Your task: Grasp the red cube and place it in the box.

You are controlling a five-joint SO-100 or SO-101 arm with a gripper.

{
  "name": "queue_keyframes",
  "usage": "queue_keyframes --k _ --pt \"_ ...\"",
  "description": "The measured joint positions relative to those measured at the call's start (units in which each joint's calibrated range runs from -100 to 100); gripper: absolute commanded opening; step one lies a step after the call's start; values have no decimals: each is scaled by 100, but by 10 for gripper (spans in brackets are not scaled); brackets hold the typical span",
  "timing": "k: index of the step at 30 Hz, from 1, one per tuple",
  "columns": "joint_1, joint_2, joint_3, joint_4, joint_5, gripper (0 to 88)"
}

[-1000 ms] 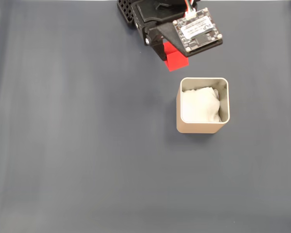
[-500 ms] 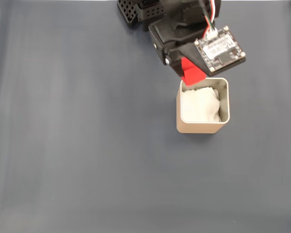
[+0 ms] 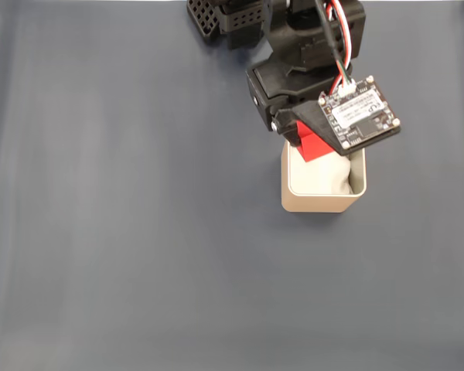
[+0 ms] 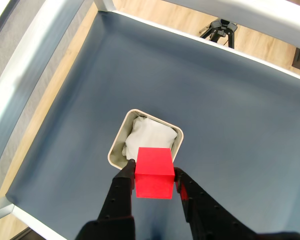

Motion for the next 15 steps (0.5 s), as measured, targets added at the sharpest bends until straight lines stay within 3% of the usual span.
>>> queue_keyframes --k 15 --pt "-8 321 -237 -236 -29 7"
